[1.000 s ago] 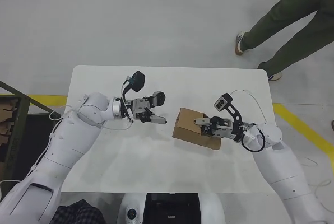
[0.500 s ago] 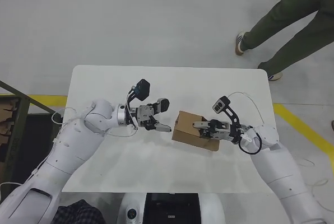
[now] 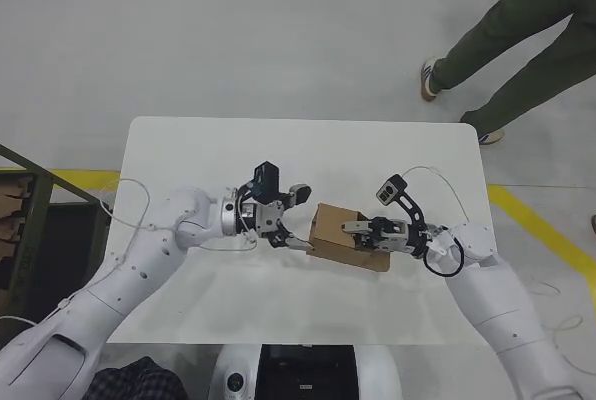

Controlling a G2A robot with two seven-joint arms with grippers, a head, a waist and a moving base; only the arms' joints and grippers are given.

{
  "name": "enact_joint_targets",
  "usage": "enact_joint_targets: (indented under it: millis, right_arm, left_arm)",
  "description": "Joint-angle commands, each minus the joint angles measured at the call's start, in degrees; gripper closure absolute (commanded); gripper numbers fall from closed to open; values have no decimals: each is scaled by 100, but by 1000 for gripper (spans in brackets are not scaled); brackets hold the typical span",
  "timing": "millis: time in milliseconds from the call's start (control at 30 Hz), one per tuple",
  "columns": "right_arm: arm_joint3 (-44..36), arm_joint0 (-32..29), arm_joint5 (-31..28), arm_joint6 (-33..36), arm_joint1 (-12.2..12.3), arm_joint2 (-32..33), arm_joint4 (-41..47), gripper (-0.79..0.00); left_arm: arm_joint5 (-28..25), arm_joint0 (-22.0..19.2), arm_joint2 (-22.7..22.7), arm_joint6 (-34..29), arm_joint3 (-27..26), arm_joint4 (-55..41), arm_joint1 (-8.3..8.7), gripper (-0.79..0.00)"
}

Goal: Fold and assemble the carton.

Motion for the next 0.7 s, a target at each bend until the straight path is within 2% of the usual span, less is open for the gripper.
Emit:
enact_joint_targets:
  millis: [0, 100, 300, 500, 667]
  right_arm:
    - [0, 7, -14, -6, 0, -3, -36, 0]
    - [-41, 18, -67, -46, -1, -29, -180, 0]
    - [-135, -12, -152, -193, -6, -64, -345, 0]
    - [-169, 14, -156, -292, -21, -130, -470, 0]
    - [-192, 33, -119, -278, -21, -150, -534, 0]
  left_arm:
    - [0, -81, 170, 503, 83, 374, 50, -785]
    - [0, -275, 567, 901, 277, 516, 111, -785]
    - [0, -738, 1269, 1207, 445, 108, 212, -785]
    - [0, -1081, 1775, 966, 449, -414, 314, -785]
    - [0, -1276, 2051, 757, 519, -758, 331, -785]
